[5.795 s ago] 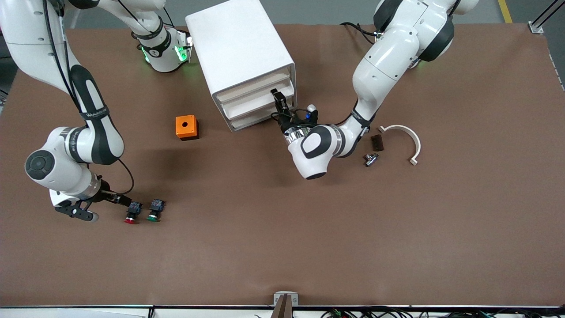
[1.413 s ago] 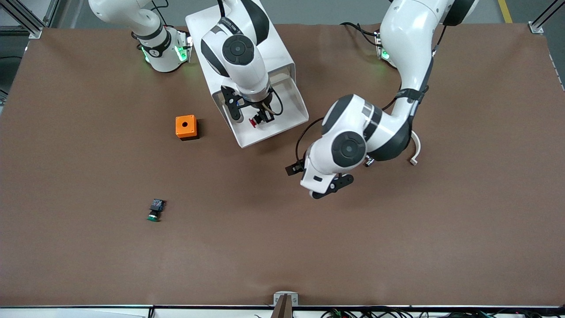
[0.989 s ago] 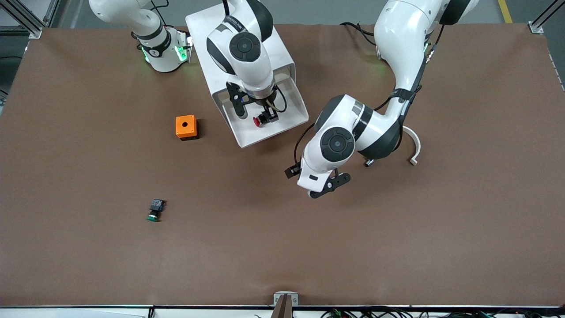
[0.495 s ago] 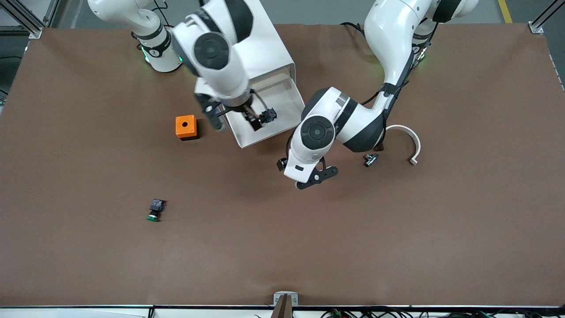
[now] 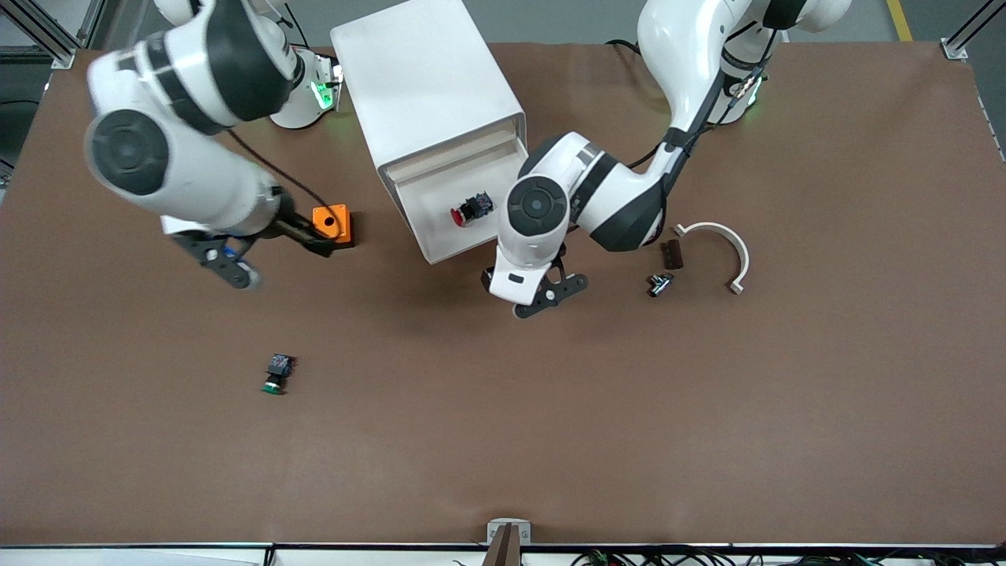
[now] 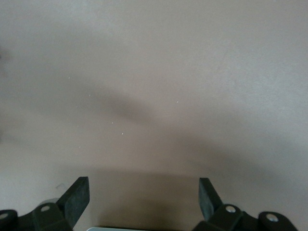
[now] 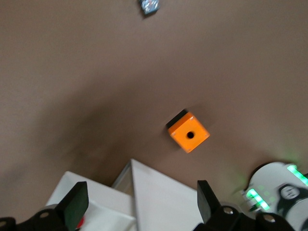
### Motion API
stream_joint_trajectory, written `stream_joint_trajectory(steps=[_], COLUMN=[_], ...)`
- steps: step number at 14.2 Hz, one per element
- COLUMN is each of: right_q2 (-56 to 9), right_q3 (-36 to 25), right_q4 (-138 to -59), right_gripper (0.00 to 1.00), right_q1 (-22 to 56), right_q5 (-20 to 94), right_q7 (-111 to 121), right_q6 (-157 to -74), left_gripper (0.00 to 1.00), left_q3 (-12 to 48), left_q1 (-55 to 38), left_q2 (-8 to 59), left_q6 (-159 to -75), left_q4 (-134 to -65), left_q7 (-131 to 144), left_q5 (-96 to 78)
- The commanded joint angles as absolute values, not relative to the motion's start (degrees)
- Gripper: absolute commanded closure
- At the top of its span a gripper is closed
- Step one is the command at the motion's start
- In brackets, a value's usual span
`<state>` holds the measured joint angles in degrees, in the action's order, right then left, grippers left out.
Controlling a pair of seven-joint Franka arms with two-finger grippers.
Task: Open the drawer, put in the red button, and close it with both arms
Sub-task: 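Push the drawer shut with the left gripper while the right gripper withdraws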
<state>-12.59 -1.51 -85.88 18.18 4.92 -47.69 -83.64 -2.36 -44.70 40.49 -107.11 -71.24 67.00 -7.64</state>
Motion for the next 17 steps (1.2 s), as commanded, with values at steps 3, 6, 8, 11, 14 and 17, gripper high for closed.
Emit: stream_joint_trajectory(steps=[3,6,8,11,14,17], right_q2=[-11.52,-10.99,-11.34,-11.34,-11.43,-11.87], right_q3=[-0.44,-0.26,-0.09,-0.09,-0.09,-0.26], right_q4=[-81.74,-81.30,-81.30,-81.30,-80.17,-74.89], right_gripper=[0.00,0.00,0.00,0.00,0.00,0.00], right_q1=[8.63,3.10,1.41,1.67,1.32,1.41], right_q5=[-0.26,-0.88,-0.79,-1.05,-1.84,-1.85], right_q7=[-23.51,-11.73,-5.48,-4.57,-4.65,-5.01], right_q6=[-75.95,-76.20,-76.29,-76.29,-76.29,-75.32], left_gripper=[0.00,0.00,0.00,0.00,0.00,0.00], left_q3=[-3.16,-2.64,-2.64,-2.55,-2.55,-2.46], left_q1=[-47.28,-47.98,-49.56,-51.32,-53.25,-55.19], left_q2=[39.11,39.37,39.55,39.55,40.08,40.17], left_q6=[-110.04,-109.95,-109.95,-109.95,-109.95,-109.95], left_q4=[-76.64,-76.55,-76.55,-76.55,-76.55,-76.64], left_q7=[69.26,68.91,68.82,68.82,68.82,68.73], left_q5=[-5.10,-5.53,-5.54,-5.71,-5.89,-7.55])
